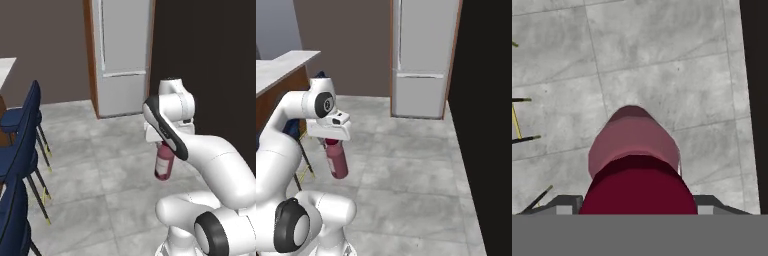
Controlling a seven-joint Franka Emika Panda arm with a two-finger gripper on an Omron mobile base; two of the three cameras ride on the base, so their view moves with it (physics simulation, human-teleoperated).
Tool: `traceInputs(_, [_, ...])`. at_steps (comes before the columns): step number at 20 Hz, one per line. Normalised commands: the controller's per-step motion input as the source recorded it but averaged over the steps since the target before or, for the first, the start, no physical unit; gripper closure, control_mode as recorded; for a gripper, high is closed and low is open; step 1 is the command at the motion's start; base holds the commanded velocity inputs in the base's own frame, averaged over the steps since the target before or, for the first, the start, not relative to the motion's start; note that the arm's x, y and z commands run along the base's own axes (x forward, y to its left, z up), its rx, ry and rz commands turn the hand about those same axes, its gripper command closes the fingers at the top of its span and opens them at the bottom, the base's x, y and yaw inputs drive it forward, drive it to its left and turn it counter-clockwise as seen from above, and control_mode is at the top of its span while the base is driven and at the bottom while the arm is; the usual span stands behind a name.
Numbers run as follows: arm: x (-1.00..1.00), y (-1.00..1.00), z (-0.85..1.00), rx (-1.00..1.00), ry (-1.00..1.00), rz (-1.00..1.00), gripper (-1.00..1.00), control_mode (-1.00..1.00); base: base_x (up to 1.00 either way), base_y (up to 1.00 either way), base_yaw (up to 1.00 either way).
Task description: There is a wine glass and glass cup on the dining counter. Place the wine bottle next to the wine glass and the juice bottle next to the glass cup.
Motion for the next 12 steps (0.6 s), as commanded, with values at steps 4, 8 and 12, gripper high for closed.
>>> traceInputs(4, [0.00, 0.00, 0.00, 0.00, 0.00, 0.00, 1.00, 1.00, 0.87, -0.10, 0.23])
traceInputs(8, [0.00, 0.00, 0.00, 0.00, 0.00, 0.00, 1.00, 1.00, 0.81, -0.08, 0.37])
traceInputs(12, [0.00, 0.00, 0.00, 0.00, 0.00, 0.00, 1.00, 1.00, 0.67, -0.06, 0.57])
